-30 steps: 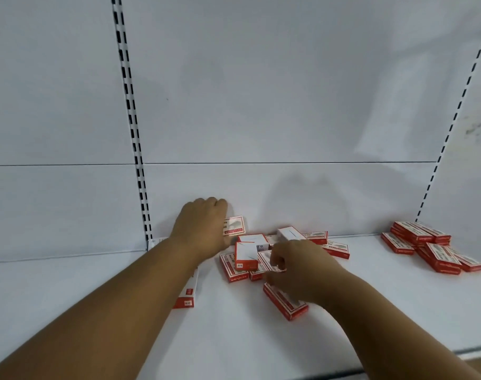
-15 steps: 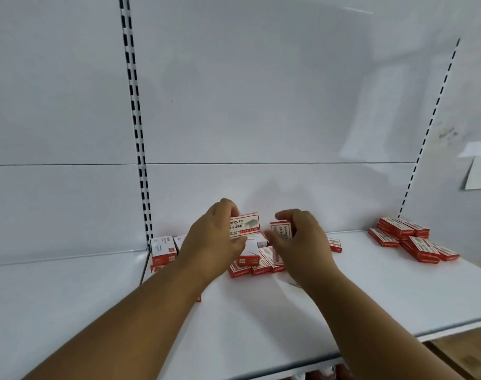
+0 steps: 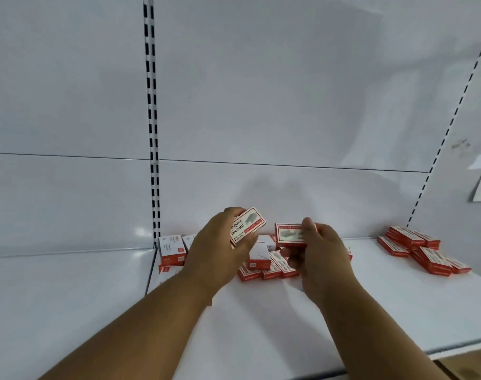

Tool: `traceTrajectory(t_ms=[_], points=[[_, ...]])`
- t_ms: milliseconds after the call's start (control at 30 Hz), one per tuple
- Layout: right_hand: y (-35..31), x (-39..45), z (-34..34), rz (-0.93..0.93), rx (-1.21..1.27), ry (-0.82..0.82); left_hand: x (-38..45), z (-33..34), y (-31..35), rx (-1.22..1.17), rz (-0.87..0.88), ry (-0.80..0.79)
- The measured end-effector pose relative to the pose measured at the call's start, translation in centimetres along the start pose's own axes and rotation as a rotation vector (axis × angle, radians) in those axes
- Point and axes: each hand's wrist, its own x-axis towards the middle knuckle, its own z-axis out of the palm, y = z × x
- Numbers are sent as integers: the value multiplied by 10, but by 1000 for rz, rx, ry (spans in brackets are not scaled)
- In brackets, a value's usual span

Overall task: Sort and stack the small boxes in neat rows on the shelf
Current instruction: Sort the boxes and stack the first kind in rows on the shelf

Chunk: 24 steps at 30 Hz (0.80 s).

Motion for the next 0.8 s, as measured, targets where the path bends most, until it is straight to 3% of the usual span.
traceTrajectory(t_ms=[300, 567, 800], points=[[-5, 0, -27, -72, 55, -138, -1, 1, 18, -195, -138, -104], [-18, 10, -88, -119, -74, -3, 10, 36, 75, -579, -452, -216], [-34, 28, -173, -203, -107, 182, 27, 114, 141, -483, -391, -291]])
